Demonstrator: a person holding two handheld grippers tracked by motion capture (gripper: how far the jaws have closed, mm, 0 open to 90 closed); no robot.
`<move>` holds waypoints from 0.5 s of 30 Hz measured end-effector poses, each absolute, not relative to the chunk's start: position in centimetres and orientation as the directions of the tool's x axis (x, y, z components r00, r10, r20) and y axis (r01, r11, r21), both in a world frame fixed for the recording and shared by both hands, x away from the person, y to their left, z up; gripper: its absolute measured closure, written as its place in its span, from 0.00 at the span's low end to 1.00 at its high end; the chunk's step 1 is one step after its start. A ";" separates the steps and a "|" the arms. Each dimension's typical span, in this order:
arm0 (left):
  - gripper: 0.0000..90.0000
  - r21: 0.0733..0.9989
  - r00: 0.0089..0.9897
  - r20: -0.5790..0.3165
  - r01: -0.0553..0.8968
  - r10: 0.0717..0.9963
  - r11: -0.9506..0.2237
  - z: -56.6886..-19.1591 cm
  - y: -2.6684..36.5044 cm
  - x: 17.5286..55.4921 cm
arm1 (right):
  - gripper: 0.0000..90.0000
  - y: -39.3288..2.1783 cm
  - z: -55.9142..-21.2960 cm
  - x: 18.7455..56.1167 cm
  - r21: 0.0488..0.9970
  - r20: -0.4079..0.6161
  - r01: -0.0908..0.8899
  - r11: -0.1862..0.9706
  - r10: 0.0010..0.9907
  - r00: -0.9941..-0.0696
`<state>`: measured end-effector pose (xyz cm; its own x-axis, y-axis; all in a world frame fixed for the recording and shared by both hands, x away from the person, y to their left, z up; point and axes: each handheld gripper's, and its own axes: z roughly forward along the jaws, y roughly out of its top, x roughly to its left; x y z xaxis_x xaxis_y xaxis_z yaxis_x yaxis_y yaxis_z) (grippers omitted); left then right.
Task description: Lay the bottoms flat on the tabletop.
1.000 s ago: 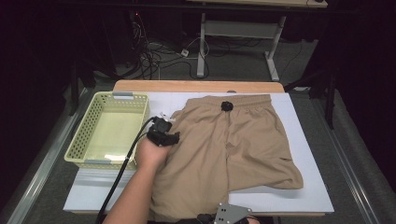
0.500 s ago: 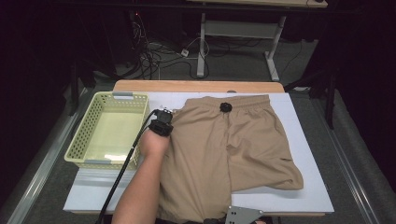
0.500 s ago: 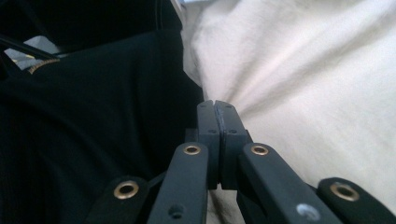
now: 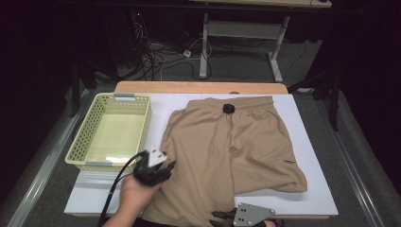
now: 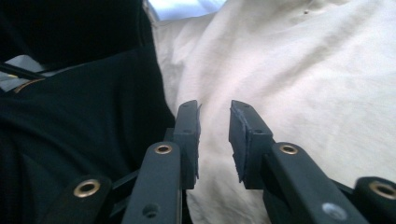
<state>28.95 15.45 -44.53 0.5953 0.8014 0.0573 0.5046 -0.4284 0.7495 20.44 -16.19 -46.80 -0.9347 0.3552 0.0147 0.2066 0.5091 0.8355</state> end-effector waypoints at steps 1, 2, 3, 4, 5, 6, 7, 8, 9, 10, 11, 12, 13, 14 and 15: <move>0.57 0.751 0.588 0.048 0.512 0.807 -0.417 -45.0 16.7 27.2 | 0.81 -16.3 -46.8 20.5 0.836 0.010 0.207 0.509 0.362 -0.932; 0.57 0.747 0.583 0.038 0.523 0.812 -0.411 -45.3 17.4 26.3 | 0.78 -16.4 -46.8 20.6 0.836 -0.003 0.211 0.507 0.388 -0.922; 0.57 0.740 0.578 0.019 0.541 0.816 -0.400 -45.9 18.5 24.9 | 0.77 -16.4 -46.7 20.7 0.836 -0.013 0.213 0.506 0.407 -0.914; 0.57 0.727 0.579 -0.013 0.565 0.815 -0.390 -46.5 19.1 23.9 | 0.75 -16.7 -46.7 20.9 0.835 -0.013 0.227 0.501 0.431 -0.902; 0.56 0.718 0.581 -0.043 0.584 0.812 -0.379 -46.9 19.5 23.3 | 0.74 -16.9 -46.7 21.2 0.838 -0.012 0.234 0.493 0.444 -0.896; 0.54 0.704 0.584 -0.091 0.611 0.806 -0.363 -47.6 19.7 22.6 | 0.73 -17.1 -46.7 21.4 0.839 -0.005 0.245 0.486 0.457 -0.890; 0.53 0.687 0.599 -0.126 0.628 0.791 -0.366 -48.3 19.7 22.1 | 0.72 -17.4 -46.7 21.7 0.840 -0.004 0.250 0.482 0.466 -0.885; 0.53 0.691 0.604 -0.121 0.621 0.788 -0.370 -48.7 19.5 21.7 | 0.71 -17.8 -46.7 22.1 0.840 -0.002 0.260 0.476 0.482 -0.876; 0.51 0.705 0.608 -0.086 0.597 0.789 -0.383 -48.9 19.3 21.1 | 0.71 -18.0 -46.7 22.3 0.841 0.003 0.270 0.469 0.494 -0.869; 0.56 0.707 0.615 -0.062 0.583 0.786 -0.401 -48.9 19.2 20.9 | 0.70 -18.4 -46.7 22.6 0.842 0.005 0.278 0.462 0.509 -0.861; 0.66 0.708 0.632 -0.061 0.573 0.773 -0.413 -48.9 19.2 20.8 | 0.69 -18.7 -46.6 22.8 0.842 0.001 0.281 0.460 0.519 -0.855; 0.78 0.710 0.646 -0.071 0.568 0.760 -0.416 -48.9 19.3 20.6 | 0.68 -19.0 -46.5 23.0 0.844 -0.006 0.282 0.456 0.534 -0.846; 0.91 0.711 0.653 -0.057 0.558 0.755 -0.429 -48.9 19.4 20.3 | 0.67 -19.3 -46.4 23.2 0.845 -0.017 0.281 0.455 0.549 -0.836; 0.96 0.709 0.658 -0.055 0.556 0.751 -0.435 -48.8 19.7 20.0 | 0.66 -19.9 -46.1 23.4 0.844 -0.039 0.280 0.457 0.574 -0.818; 0.96 0.704 0.658 -0.068 0.564 0.750 -0.431 -48.7 20.0 19.8 | 0.65 -20.5 -45.9 23.5 0.844 -0.056 0.280 0.456 0.596 -0.801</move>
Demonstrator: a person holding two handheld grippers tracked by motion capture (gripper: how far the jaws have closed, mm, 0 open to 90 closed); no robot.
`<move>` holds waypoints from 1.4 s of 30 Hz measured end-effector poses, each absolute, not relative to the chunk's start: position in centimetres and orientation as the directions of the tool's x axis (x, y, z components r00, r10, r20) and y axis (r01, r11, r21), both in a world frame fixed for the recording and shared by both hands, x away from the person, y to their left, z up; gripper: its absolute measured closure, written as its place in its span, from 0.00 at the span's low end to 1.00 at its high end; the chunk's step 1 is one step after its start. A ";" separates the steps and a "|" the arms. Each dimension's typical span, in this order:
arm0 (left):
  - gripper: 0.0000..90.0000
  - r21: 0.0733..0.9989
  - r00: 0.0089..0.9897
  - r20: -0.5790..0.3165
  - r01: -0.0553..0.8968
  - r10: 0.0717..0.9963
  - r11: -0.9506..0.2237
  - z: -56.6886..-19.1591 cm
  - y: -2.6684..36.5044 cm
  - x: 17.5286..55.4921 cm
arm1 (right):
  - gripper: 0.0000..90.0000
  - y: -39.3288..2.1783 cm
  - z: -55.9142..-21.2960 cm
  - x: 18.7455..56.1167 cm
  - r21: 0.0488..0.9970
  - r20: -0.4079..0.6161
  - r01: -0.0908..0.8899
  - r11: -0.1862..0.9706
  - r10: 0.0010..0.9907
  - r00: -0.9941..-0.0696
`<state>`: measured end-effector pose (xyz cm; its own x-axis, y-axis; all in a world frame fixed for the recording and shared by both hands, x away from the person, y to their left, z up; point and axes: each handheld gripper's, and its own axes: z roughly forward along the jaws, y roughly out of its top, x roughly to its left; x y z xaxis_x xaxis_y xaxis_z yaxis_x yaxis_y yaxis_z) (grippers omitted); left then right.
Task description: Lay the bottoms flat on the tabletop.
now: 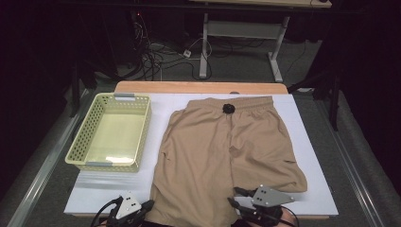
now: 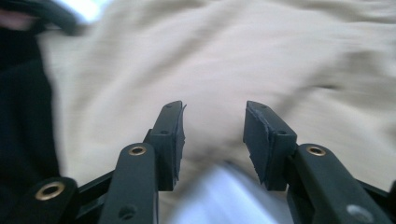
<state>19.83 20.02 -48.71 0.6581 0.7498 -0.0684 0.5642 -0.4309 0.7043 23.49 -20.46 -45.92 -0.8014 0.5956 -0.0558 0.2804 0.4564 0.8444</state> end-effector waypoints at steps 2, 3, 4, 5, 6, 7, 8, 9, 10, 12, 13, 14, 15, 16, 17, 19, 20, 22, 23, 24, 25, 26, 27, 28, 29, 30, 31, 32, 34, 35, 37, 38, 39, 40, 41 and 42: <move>0.97 0.705 0.649 -0.073 0.571 0.757 -0.421 -48.5 20.8 19.4 | 0.65 -22.0 -45.4 23.7 0.849 -0.085 0.276 0.451 0.632 -0.770; 0.97 0.707 0.639 -0.074 0.575 0.766 -0.412 -48.4 21.3 19.2 | 0.66 -22.7 -45.2 23.7 0.852 -0.094 0.275 0.446 0.647 -0.757; 0.97 0.707 0.632 -0.075 0.579 0.771 -0.406 -48.4 21.7 19.2 | 0.67 -23.7 -44.9 23.9 0.856 -0.097 0.280 0.435 0.665 -0.740; 0.96 0.705 0.629 -0.073 0.582 0.774 -0.406 -48.6 22.0 19.3 | 0.67 -24.7 -44.7 24.1 0.862 -0.094 0.286 0.419 0.685 -0.722; 0.96 0.711 0.632 -0.084 0.580 0.770 -0.398 -48.6 22.1 19.4 | 0.68 -25.9 -44.5 24.4 0.869 -0.083 0.298 0.395 0.710 -0.699; 0.92 0.719 0.638 -0.091 0.574 0.765 -0.392 -48.5 22.1 19.5 | 0.69 -26.8 -44.4 24.6 0.872 -0.083 0.306 0.383 0.730 -0.678; 0.84 0.723 0.638 -0.090 0.569 0.765 -0.390 -48.4 22.0 19.6 | 0.69 -27.6 -44.5 24.7 0.873 -0.079 0.317 0.372 0.747 -0.660; 0.78 0.739 0.644 -0.083 0.552 0.761 -0.386 -48.2 21.9 19.7 | 0.70 -28.1 -44.5 24.8 0.874 -0.073 0.324 0.362 0.757 -0.649; 0.72 0.759 0.653 -0.083 0.531 0.753 -0.377 -48.0 21.8 19.7 | 0.70 -28.9 -44.6 24.7 0.873 -0.073 0.334 0.355 0.773 -0.631; 0.63 0.789 0.661 -0.077 0.498 0.746 -0.360 -47.6 21.6 20.0 | 0.70 -30.1 -44.6 24.6 0.876 -0.064 0.349 0.334 0.797 -0.600; 0.59 0.798 0.667 -0.077 0.486 0.741 -0.355 -47.5 21.5 20.2 | 0.71 -30.7 -44.5 24.4 0.879 -0.061 0.354 0.321 0.810 -0.583; 0.56 0.803 0.674 -0.071 0.476 0.735 -0.359 -47.5 21.4 20.4 | 0.71 -31.3 -44.3 24.1 0.883 -0.054 0.357 0.305 0.821 -0.568; 0.55 0.805 0.675 -0.062 0.470 0.735 -0.363 -47.5 21.3 20.6 | 0.71 -31.9 -44.2 23.9 0.887 -0.049 0.359 0.292 0.830 -0.555; 0.53 0.816 0.672 -0.059 0.459 0.738 -0.352 -47.5 21.3 20.9 | 0.72 -32.2 -44.1 23.7 0.888 -0.041 0.366 0.280 0.838 -0.544; 0.51 0.823 0.670 -0.064 0.454 0.740 -0.340 -47.6 21.2 21.1 | 0.74 -32.9 -44.0 23.5 0.889 -0.029 0.373 0.264 0.847 -0.531; 0.45 0.821 0.661 -0.083 0.469 0.746 -0.325 -48.0 21.1 22.0 | 0.79 -33.5 -44.1 23.0 0.888 -0.019 0.380 0.260 0.845 -0.534; 0.42 0.818 0.659 -0.099 0.481 0.746 -0.316 -48.1 21.0 22.4 | 0.81 -33.6 -44.3 22.8 0.885 -0.016 0.384 0.263 0.842 -0.540; 0.39 0.824 0.666 -0.111 0.477 0.737 -0.306 -48.1 20.7 22.8 | 0.82 -33.3 -44.8 22.7 0.875 -0.014 0.394 0.282 0.828 -0.561; 0.39 0.826 0.675 -0.106 0.468 0.731 -0.313 -47.9 20.4 22.9 | 0.82 -32.7 -45.3 22.7 0.863 -0.023 0.402 0.306 0.818 -0.575; 0.39 0.830 0.684 -0.103 0.459 0.722 -0.318 -47.9 20.2 23.0 | 0.80 -32.3 -45.7 22.7 0.852 -0.026 0.411 0.323 0.811 -0.584; 0.39 0.833 0.696 -0.100 0.450 0.711 -0.323 -47.8 19.9 23.1 | 0.77 -31.8 -46.2 22.9 0.843 -0.033 0.417 0.339 0.807 -0.590; 0.40 0.834 0.703 -0.097 0.444 0.705 -0.328 -47.7 19.6 23.2 | 0.74 -31.4 -46.6 23.2 0.832 -0.042 0.425 0.356 0.805 -0.592; 0.40 0.834 0.708 -0.091 0.439 0.700 -0.335 -47.6 19.3 23.3 | 0.72 -31.0 -46.9 23.6 0.820 -0.063 0.430 0.378 0.805 -0.589; 0.40 0.836 0.712 -0.089 0.434 0.696 -0.337 -47.4 19.1 23.3 | 0.69 -30.6 -47.2 24.0 0.807 -0.085 0.437 0.398 0.809 -0.581; 0.40 0.839 0.715 -0.088 0.429 0.693 -0.336 -47.3 18.9 23.4 | 0.68 -30.3 -47.4 24.5 0.793 -0.100 0.447 0.414 0.812 -0.575; 0.40 0.845 0.720 -0.088 0.420 0.689 -0.331 -47.2 18.7 23.3 | 0.68 -30.1 -47.7 24.9 0.782 -0.108 0.456 0.425 0.813 -0.573; 0.41 0.850 0.725 -0.086 0.411 0.684 -0.329 -47.1 18.4 23.3 | 0.69 -30.0 -48.1 25.3 0.766 -0.117 0.474 0.434 0.819 -0.561; 0.42 0.850 0.734 -0.082 0.405 0.675 -0.336 -47.1 18.2 23.2 | 0.75 -30.1 -48.3 25.4 0.777 -0.103 0.473 0.416 0.825 -0.556; 0.42 0.845 0.757 -0.067 0.389 0.650 -0.366 -47.2 17.5 23.0 | 0.91 -30.2 -48.2 25.5 0.770 -0.128 0.476 0.426 0.833 -0.539; 0.42 0.841 0.766 -0.057 0.382 0.640 -0.383 -47.3 17.2 22.8 | 0.97 -30.3 -48.2 25.6 0.767 -0.122 0.476 0.431 0.826 -0.551; 0.42 0.836 0.776 -0.054 0.379 0.628 -0.396 -47.3 16.8 22.7 | 1.00 -30.4 -48.2 25.7 0.768 -0.111 0.479 0.426 0.824 -0.555; 0.42 0.836 0.777 -0.055 0.379 0.628 -0.396 -47.3 16.8 22.6 | 1.00 -30.4 -48.1 25.7 0.766 -0.106 0.482 0.425 0.824 -0.557; 0.42 0.836 0.775 -0.055 0.381 0.629 -0.396 -47.3 16.8 22.6 | 1.00 -30.4 -48.0 25.7 0.765 -0.107 0.482 0.427 0.822 -0.559; 0.42 0.835 0.774 -0.054 0.382 0.631 -0.397 -47.3 16.8 22.5 | 1.00 -30.4 -47.8 25.4 0.776 -0.108 0.466 0.426 0.816 -0.568; 0.42 0.835 0.773 -0.053 0.382 0.633 -0.397 -47.3 16.9 22.4 | 1.00 -30.4 -47.4 25.1 0.793 -0.102 0.446 0.414 0.812 -0.574; 0.42 0.835 0.770 -0.052 0.383 0.636 -0.395 -47.3 17.0 22.3 | 1.00 -30.5 -46.8 24.8 0.811 -0.099 0.426 0.401 0.811 -0.576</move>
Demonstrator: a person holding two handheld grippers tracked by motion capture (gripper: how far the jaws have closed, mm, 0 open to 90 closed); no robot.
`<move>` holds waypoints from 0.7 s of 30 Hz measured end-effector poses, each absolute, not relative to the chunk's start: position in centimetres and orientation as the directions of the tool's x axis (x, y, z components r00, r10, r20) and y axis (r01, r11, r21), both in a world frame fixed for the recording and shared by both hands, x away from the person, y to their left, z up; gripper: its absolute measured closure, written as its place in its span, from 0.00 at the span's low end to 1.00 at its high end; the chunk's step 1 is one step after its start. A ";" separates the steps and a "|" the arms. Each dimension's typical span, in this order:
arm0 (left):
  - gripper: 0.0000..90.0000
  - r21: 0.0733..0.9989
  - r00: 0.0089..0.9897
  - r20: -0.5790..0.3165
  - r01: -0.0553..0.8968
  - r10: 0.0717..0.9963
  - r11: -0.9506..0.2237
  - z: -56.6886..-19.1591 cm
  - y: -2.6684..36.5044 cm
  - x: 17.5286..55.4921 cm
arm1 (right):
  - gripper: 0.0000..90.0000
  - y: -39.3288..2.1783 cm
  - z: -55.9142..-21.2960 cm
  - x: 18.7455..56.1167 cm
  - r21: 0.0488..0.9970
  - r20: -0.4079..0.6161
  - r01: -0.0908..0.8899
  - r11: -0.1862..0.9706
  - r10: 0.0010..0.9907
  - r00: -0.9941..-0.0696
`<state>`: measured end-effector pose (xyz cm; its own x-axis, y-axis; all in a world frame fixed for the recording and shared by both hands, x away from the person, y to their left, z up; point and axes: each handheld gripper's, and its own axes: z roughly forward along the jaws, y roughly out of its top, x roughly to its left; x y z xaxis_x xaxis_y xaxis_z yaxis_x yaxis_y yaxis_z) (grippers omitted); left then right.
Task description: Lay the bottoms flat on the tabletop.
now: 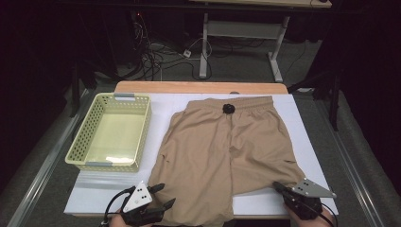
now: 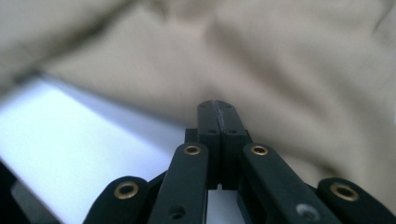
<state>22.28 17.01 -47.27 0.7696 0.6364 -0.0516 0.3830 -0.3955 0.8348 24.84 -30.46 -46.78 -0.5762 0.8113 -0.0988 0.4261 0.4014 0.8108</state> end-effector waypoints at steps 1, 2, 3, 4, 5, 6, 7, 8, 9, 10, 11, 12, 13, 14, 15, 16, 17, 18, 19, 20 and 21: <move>0.42 0.835 0.765 -0.054 0.387 0.642 -0.391 -47.3 17.2 22.2 | 1.00 -30.4 -46.1 24.5 0.829 -0.105 0.399 0.392 0.810 -0.577; 0.42 0.834 0.761 -0.060 0.393 0.646 -0.386 -47.3 17.3 22.2 | 1.00 -30.4 -45.4 24.2 0.846 -0.111 0.373 0.381 0.810 -0.576; 0.42 0.834 0.756 -0.067 0.400 0.651 -0.379 -47.3 17.5 22.2 | 1.00 -30.3 -44.7 24.0 0.861 -0.113 0.350 0.369 0.810 -0.575; 0.42 0.836 0.751 -0.077 0.407 0.655 -0.368 -47.3 17.6 22.2 | 1.00 -30.1 -44.1 23.8 0.871 -0.120 0.330 0.364 0.810 -0.574; 0.42 0.837 0.749 -0.082 0.409 0.657 -0.363 -47.3 17.7 22.2 | 1.00 -30.0 -43.7 23.7 0.873 -0.132 0.317 0.370 0.806 -0.577; 0.42 0.837 0.750 -0.079 0.408 0.657 -0.364 -47.3 17.7 22.2 | 1.00 -29.8 -43.6 23.5 0.869 -0.140 0.315 0.381 0.800 -0.583; 0.42 0.838 0.751 -0.075 0.404 0.656 -0.367 -47.3 17.8 22.2 | 1.00 -29.6 -43.8 23.5 0.862 -0.145 0.319 0.395 0.794 -0.591; 0.42 0.839 0.754 -0.069 0.398 0.653 -0.371 -47.2 17.9 22.2 | 1.00 -29.5 -44.2 23.5 0.849 -0.142 0.336 0.407 0.789 -0.597; 0.42 0.841 0.755 -0.065 0.394 0.652 -0.372 -47.1 18.0 22.1 | 1.00 -29.5 -44.9 23.6 0.838 -0.134 0.355 0.415 0.787 -0.602; 0.42 0.843 0.757 -0.063 0.389 0.650 -0.372 -47.1 18.1 22.1 | 0.96 -29.6 -45.5 23.8 0.824 -0.132 0.374 0.426 0.786 -0.605; 0.42 0.844 0.758 -0.062 0.387 0.649 -0.372 -47.1 18.3 22.0 | 0.84 -29.7 -46.1 24.0 0.808 -0.133 0.396 0.436 0.789 -0.599; 0.42 0.846 0.759 -0.064 0.386 0.648 -0.368 -47.1 18.4 22.0 | 0.75 -29.8 -46.6 24.4 0.798 -0.135 0.412 0.440 0.797 -0.589; 0.42 0.846 0.757 -0.065 0.388 0.651 -0.366 -47.2 18.6 22.0 | 0.68 -30.0 -47.1 24.9 0.789 -0.128 0.436 0.434 0.809 -0.574; 0.41 0.848 0.755 -0.065 0.386 0.653 -0.362 -47.2 18.6 22.1 | 0.64 -30.2 -47.6 25.4 0.780 -0.115 0.465 0.419 0.826 -0.553; 0.38 0.851 0.750 -0.068 0.388 0.658 -0.353 -47.4 18.7 22.2 | 0.65 -30.3 -48.0 25.8 0.771 -0.106 0.487 0.411 0.836 -0.538; 0.37 0.851 0.751 -0.072 0.390 0.657 -0.352 -47.4 18.8 22.4 | 0.72 -30.5 -48.4 26.2 0.780 -0.081 0.488 0.391 0.837 -0.541; 0.35 0.853 0.751 -0.076 0.390 0.655 -0.348 -47.4 18.8 22.5 | 0.80 -30.7 -48.4 26.4 0.782 -0.070 0.493 0.382 0.839 -0.540; 0.32 0.855 0.752 -0.077 0.388 0.655 -0.344 -47.3 18.8 22.6 | 0.89 -30.7 -48.3 26.5 0.778 -0.074 0.494 0.388 0.837 -0.541; 0.32 0.856 0.753 -0.075 0.384 0.653 -0.344 -47.3 18.9 22.6 | 0.94 -30.7 -48.3 26.6 0.774 -0.083 0.497 0.393 0.840 -0.536; 0.32 0.857 0.757 -0.069 0.378 0.650 -0.350 -47.3 18.9 22.5 | 0.96 -30.8 -48.3 26.7 0.773 -0.081 0.498 0.393 0.840 -0.536; 0.32 0.859 0.761 -0.058 0.368 0.646 -0.357 -47.3 18.9 22.3 | 0.96 -30.9 -48.3 26.7 0.774 -0.077 0.499 0.390 0.840 -0.538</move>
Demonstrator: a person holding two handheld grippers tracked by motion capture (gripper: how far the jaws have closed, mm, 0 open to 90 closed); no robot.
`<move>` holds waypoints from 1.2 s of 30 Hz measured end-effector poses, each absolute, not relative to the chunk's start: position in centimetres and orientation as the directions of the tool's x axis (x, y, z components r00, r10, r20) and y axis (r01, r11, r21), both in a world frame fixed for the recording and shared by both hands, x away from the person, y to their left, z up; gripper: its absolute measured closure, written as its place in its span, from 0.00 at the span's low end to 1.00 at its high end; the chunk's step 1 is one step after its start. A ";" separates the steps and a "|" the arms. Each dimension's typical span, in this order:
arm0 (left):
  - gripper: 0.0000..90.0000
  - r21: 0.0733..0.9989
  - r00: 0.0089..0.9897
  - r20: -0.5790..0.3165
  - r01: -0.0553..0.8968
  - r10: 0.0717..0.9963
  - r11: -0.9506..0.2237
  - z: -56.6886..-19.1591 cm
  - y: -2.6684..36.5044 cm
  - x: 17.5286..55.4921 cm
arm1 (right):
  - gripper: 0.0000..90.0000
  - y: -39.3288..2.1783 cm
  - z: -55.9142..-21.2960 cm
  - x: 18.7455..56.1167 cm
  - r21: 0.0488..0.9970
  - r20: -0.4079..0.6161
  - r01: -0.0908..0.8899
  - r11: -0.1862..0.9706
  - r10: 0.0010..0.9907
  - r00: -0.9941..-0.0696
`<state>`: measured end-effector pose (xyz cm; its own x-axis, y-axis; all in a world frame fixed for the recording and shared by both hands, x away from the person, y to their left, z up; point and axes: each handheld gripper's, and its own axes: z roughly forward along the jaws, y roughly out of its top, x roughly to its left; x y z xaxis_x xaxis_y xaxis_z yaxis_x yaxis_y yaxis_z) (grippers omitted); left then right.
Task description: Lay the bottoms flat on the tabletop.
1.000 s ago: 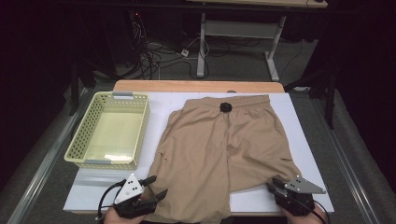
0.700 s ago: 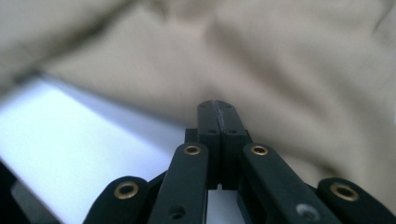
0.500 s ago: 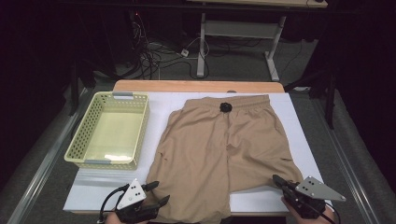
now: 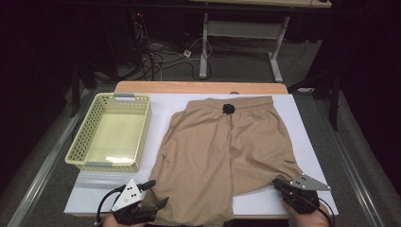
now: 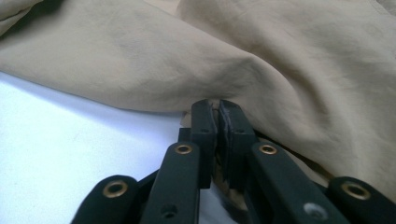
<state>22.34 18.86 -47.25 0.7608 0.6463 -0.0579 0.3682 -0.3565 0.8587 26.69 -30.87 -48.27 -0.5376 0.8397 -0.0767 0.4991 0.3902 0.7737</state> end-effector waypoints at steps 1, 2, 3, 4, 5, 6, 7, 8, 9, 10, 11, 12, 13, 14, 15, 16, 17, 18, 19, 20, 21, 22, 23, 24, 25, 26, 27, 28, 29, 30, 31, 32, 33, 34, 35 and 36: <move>0.32 0.858 0.765 -0.046 0.359 0.642 -0.366 -47.2 18.8 22.2 | 0.97 -30.9 -48.3 26.7 0.774 -0.084 0.495 0.396 0.838 -0.539; 0.32 0.858 0.767 -0.038 0.354 0.641 -0.372 -47.3 18.8 22.1 | 0.97 -30.7 -48.2 26.6 0.770 -0.096 0.493 0.405 0.837 -0.538; 0.32 0.859 0.769 -0.037 0.351 0.638 -0.373 -47.2 18.9 22.0 | 0.97 -30.5 -47.9 26.5 0.761 -0.108 0.496 0.419 0.835 -0.540; 0.32 0.860 0.769 -0.040 0.351 0.638 -0.369 -47.2 18.9 22.0 | 0.97 -30.2 -47.6 26.3 0.758 -0.117 0.489 0.431 0.828 -0.548; 0.32 0.862 0.768 -0.044 0.352 0.639 -0.364 -47.2 18.9 22.0 | 0.97 -29.9 -47.0 25.9 0.770 -0.129 0.464 0.437 0.820 -0.557; 0.32 0.864 0.765 -0.045 0.353 0.642 -0.360 -47.1 18.9 22.1 | 0.97 -29.6 -46.3 25.5 0.784 -0.139 0.439 0.439 0.813 -0.565; 0.32 0.865 0.763 -0.035 0.346 0.645 -0.362 -47.0 18.9 22.1 | 0.97 -29.3 -45.5 25.2 0.798 -0.149 0.414 0.438 0.809 -0.569; 0.32 0.870 0.761 -0.028 0.338 0.648 -0.359 -47.0 18.8 22.1 | 0.97 -29.0 -44.6 25.1 0.811 -0.159 0.390 0.435 0.806 -0.570; 0.32 0.872 0.762 -0.027 0.334 0.647 -0.357 -46.9 18.9 22.2 | 0.97 -28.8 -43.7 25.2 0.825 -0.168 0.366 0.431 0.804 -0.570; 0.32 0.875 0.761 -0.034 0.336 0.648 -0.348 -46.8 18.9 22.3 | 0.97 -28.6 -42.8 25.6 0.835 -0.176 0.348 0.427 0.805 -0.566; 0.32 0.877 0.759 -0.042 0.339 0.650 -0.339 -46.8 18.9 22.4 | 0.97 -28.4 -42.0 26.2 0.838 -0.188 0.337 0.429 0.807 -0.559; 0.32 0.878 0.757 -0.046 0.342 0.652 -0.334 -46.8 18.9 22.4 | 0.97 -28.2 -41.3 27.1 0.841 -0.195 0.332 0.428 0.810 -0.553; 0.32 0.879 0.755 -0.046 0.342 0.654 -0.333 -46.8 19.0 22.4 | 0.97 -28.0 -40.9 27.9 0.843 -0.195 0.329 0.425 0.813 -0.549; 0.32 0.879 0.754 -0.044 0.341 0.655 -0.333 -46.8 19.0 22.4 | 0.97 -27.8 -40.2 29.2 0.848 -0.185 0.333 0.412 0.819 -0.543; 0.32 0.879 0.754 -0.048 0.344 0.656 -0.331 -46.8 19.1 22.4 | 0.97 -27.6 -39.9 30.4 0.848 -0.182 0.337 0.409 0.822 -0.539; 0.32 0.878 0.753 -0.050 0.346 0.656 -0.330 -46.8 19.2 22.4 | 0.97 -27.3 -39.6 31.5 0.847 -0.179 0.343 0.405 0.826 -0.535; 0.32 0.880 0.751 -0.054 0.348 0.658 -0.325 -46.8 19.3 22.4 | 0.97 -27.0 -39.4 32.7 0.845 -0.177 0.349 0.405 0.828 -0.532; 0.32 0.880 0.750 -0.058 0.349 0.659 -0.321 -46.7 19.4 22.4 | 0.97 -26.6 -39.3 33.9 0.842 -0.178 0.353 0.407 0.829 -0.530; 0.32 0.882 0.748 -0.063 0.352 0.661 -0.314 -46.7 19.5 22.4 | 0.97 -26.1 -39.2 35.0 0.840 -0.179 0.357 0.409 0.830 -0.528; 0.32 0.884 0.747 -0.068 0.353 0.661 -0.307 -46.7 19.6 22.4 | 0.97 -25.6 -39.2 36.0 0.838 -0.184 0.357 0.414 0.829 -0.529; 0.32 0.884 0.748 -0.072 0.354 0.660 -0.304 -46.6 19.7 22.3 | 0.97 -25.0 -39.2 37.0 0.835 -0.188 0.359 0.418 0.829 -0.527; 0.32 0.886 0.749 -0.072 0.352 0.659 -0.303 -46.6 19.7 22.3 | 0.97 -24.5 -39.4 37.9 0.830 -0.189 0.366 0.421 0.829 -0.526; 0.32 0.886 0.750 -0.075 0.353 0.657 -0.302 -46.6 19.7 22.2 | 0.97 -23.9 -39.7 39.0 0.823 -0.196 0.370 0.431 0.827 -0.528; 0.32 0.886 0.752 -0.077 0.353 0.655 -0.301 -46.6 19.7 22.2 | 0.97 -23.5 -40.2 39.8 0.818 -0.192 0.382 0.431 0.829 -0.525; 0.32 0.886 0.752 -0.077 0.353 0.655 -0.301 -46.6 19.7 22.2 | 0.97 -23.5 -40.2 39.8 0.818 -0.192 0.382 0.431 0.829 -0.525; 0.32 0.885 0.755 -0.085 0.357 0.650 -0.298 -46.7 19.7 22.2 | 0.97 -23.0 -41.3 41.6 0.810 -0.165 0.415 0.414 0.840 -0.516; 0.32 0.885 0.757 -0.090 0.360 0.647 -0.297 -46.7 19.7 22.2 | 0.97 -22.8 -42.1 42.4 0.803 -0.147 0.438 0.404 0.847 -0.511; 0.32 0.884 0.759 -0.092 0.360 0.645 -0.297 -46.8 19.7 22.2 | 0.97 -22.7 -42.8 42.8 0.795 -0.132 0.459 0.395 0.853 -0.505; 0.32 0.884 0.762 -0.093 0.360 0.641 -0.300 -46.8 19.6 22.1 | 0.97 -22.5 -43.4 43.1 0.787 -0.128 0.472 0.396 0.854 -0.504; 0.32 0.884 0.762 -0.093 0.360 0.641 -0.300 -46.8 19.6 22.1 | 0.97 -22.5 -43.4 43.1 0.787 -0.128 0.472 0.396 0.854 -0.504; 0.32 0.885 0.765 -0.091 0.356 0.637 -0.300 -46.7 19.6 22.1 | 0.96 -22.2 -44.2 43.5 0.769 -0.130 0.489 0.412 0.850 -0.511; 0.32 0.887 0.768 -0.090 0.351 0.634 -0.300 -46.7 19.6 22.0 | 0.93 -22.0 -44.7 43.6 0.755 -0.134 0.497 0.428 0.842 -0.522; 0.32 0.887 0.769 -0.086 0.348 0.633 -0.302 -46.7 19.6 22.0 | 0.83 -21.8 -44.9 43.6 0.753 -0.134 0.495 0.434 0.837 -0.530; 0.32 0.887 0.770 -0.085 0.348 0.633 -0.303 -46.7 19.7 22.0 | 0.78 -21.8 -44.7 43.3 0.763 -0.121 0.493 0.418 0.842 -0.526; 0.32 0.886 0.769 -0.086 0.349 0.633 -0.304 -46.7 19.7 22.1 | 0.73 -21.8 -44.3 42.9 0.777 -0.109 0.485 0.400 0.845 -0.523; 0.32 0.885 0.769 -0.086 0.351 0.634 -0.306 -46.8 19.7 22.2 | 0.71 -21.9 -43.9 42.5 0.787 -0.103 0.476 0.391 0.845 -0.524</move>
